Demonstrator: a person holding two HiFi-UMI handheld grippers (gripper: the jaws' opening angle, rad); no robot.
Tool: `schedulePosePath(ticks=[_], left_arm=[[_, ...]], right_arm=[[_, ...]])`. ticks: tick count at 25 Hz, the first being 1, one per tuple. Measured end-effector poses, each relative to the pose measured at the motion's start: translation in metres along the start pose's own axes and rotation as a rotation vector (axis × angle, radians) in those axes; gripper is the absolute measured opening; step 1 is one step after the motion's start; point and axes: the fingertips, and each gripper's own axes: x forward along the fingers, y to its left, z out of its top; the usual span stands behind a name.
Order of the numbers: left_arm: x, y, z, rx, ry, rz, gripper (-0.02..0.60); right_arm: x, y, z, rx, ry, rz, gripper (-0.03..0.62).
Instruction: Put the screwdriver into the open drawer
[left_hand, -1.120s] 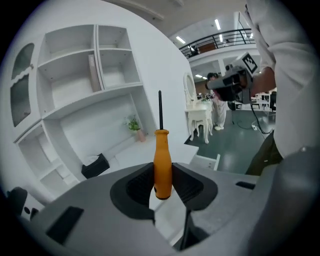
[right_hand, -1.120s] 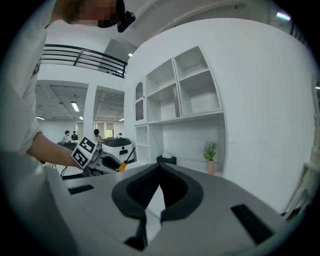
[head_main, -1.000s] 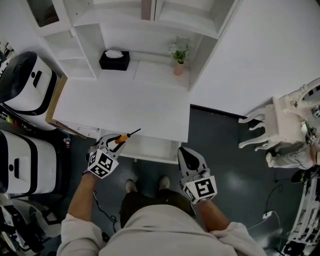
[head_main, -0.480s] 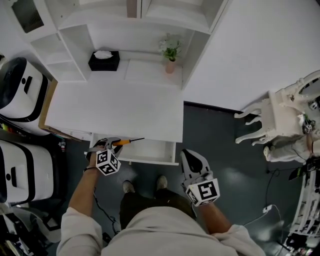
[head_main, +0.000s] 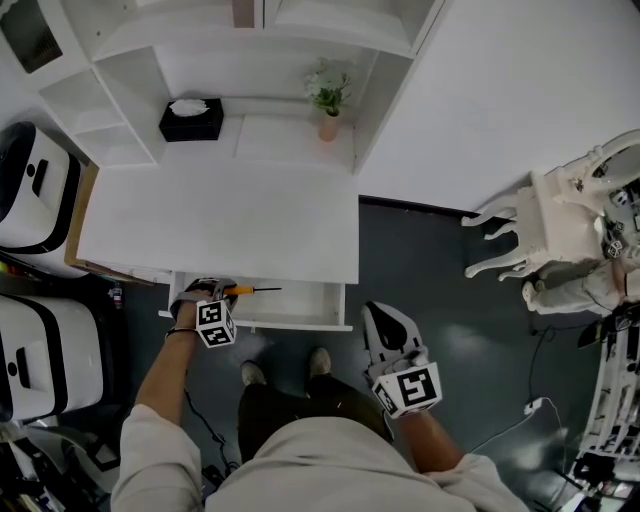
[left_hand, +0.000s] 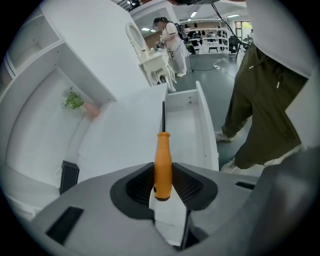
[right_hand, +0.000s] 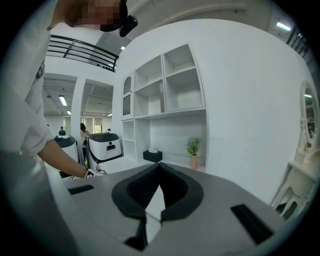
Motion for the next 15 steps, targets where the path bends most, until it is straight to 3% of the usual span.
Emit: schedulePosePath(ticks=[4, 15], left_arm=[[0.026, -0.013, -0.013, 0.043, 0.034, -0.047, 0.112], [0.077, -0.038, -0.03, 0.068, 0.064, -0.13, 0.112]], right_arm=[[-0.002, -0.003, -0.006, -0.002, 0.02, -0.019, 0.003], [-0.006, -0.008, -0.025, 0.0, 0.066, -0.057, 0.003]])
